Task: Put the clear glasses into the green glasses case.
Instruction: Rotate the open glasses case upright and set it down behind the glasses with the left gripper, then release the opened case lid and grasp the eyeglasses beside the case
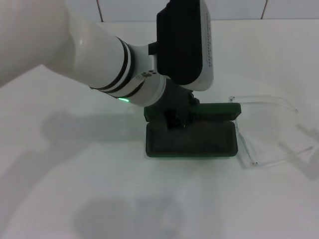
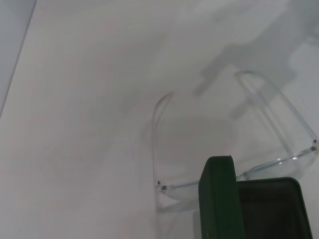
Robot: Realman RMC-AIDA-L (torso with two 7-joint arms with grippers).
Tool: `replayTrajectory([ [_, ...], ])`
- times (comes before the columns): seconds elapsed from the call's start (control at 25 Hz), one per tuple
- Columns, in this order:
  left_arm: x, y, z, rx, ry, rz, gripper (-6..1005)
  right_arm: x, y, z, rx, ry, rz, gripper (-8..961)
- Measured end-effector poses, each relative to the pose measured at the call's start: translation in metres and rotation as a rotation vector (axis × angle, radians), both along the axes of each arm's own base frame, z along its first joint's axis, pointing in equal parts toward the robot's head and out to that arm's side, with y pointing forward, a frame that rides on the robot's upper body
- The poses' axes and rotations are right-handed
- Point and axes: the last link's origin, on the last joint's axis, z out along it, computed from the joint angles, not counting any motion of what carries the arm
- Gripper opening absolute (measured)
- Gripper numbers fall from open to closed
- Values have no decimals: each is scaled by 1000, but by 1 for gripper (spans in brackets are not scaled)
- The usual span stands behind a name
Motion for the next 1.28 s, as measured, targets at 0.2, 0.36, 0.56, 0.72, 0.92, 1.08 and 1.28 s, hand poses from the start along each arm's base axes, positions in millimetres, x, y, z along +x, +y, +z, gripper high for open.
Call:
replayTrajectory([
  [0.2, -4, 2, 0, 10, 13, 6, 215, 1, 0, -2, -8, -4, -8, 644],
  [0.36, -5, 4, 0, 23, 3, 9, 216, 2, 0, -3, -14, -8, -13, 644],
  [0.56, -4, 4, -1, 35, -9, -1, 216, 4, -4, -3, -13, -7, -24, 643],
  [0.72, -4, 3, -2, 24, -8, 2, 328, 5, -4, -3, -15, -8, -28, 643],
  [0.92, -1, 2, 0, 24, -7, -2, 470, 7, -2, -5, -22, -16, -49, 642],
  [1.08, 10, -2, 10, 52, -51, -13, 485, 12, 3, -10, -61, -49, -85, 642],
  [1.28, 7, 0, 18, 96, -80, 4, 481, 9, 9, -16, -98, -72, -75, 641],
])
